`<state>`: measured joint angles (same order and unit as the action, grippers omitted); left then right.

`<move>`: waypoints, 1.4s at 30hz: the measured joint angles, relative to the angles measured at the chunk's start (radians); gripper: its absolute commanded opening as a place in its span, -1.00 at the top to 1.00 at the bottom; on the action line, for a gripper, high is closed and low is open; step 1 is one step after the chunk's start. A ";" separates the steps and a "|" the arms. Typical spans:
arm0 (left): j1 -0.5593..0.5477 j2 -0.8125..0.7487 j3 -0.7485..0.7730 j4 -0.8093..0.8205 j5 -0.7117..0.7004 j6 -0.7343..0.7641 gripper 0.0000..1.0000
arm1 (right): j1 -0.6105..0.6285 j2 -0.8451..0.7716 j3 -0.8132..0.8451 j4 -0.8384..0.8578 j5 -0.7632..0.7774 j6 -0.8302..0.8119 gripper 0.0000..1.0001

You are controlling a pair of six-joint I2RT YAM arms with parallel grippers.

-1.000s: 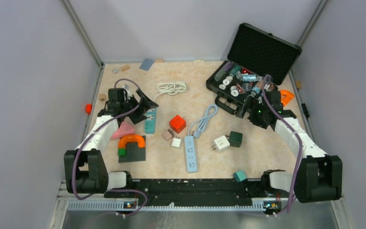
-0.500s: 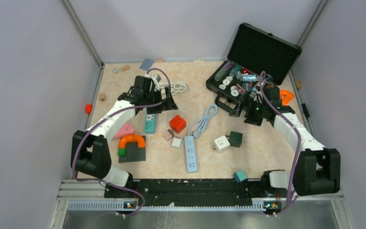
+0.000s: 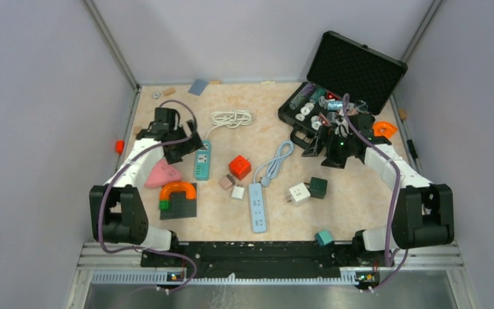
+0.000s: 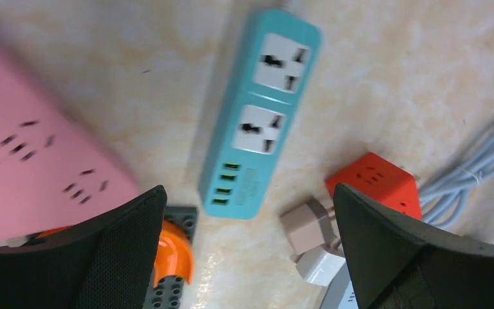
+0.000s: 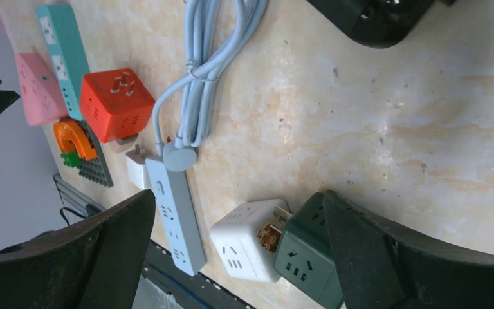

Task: Insert the plug
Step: Pick up the socket from the center of the board.

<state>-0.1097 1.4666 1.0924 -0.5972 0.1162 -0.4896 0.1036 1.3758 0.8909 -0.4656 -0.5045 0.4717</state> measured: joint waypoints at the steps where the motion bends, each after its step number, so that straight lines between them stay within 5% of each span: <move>1: 0.040 -0.018 -0.024 -0.005 -0.002 -0.012 -0.97 | 0.008 0.009 0.009 -0.001 -0.002 0.000 -0.97; 11: 0.460 -0.216 -0.220 -0.035 0.025 -0.123 -0.98 | 0.091 0.061 0.066 -0.015 -0.023 -0.009 -0.97; 19: 0.771 -0.294 -0.457 0.074 0.266 -0.229 -0.97 | 0.092 0.066 0.067 -0.013 -0.049 -0.009 -0.97; 26: 0.808 -0.254 -0.575 0.254 0.426 -0.277 -0.95 | 0.093 0.066 0.066 0.001 -0.066 -0.008 -0.97; 34: 0.808 -0.237 -0.628 0.391 0.441 -0.276 -0.94 | 0.093 0.066 0.066 0.014 -0.076 -0.008 -0.97; 42: 0.809 -0.183 -0.638 0.528 0.444 -0.276 -0.43 | 0.093 0.067 0.066 0.016 -0.089 -0.008 -0.97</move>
<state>0.6991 1.2839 0.4541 -0.0692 0.5602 -0.7658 0.1963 1.4429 0.9573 -0.4496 -0.5938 0.4637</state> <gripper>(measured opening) 0.822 0.986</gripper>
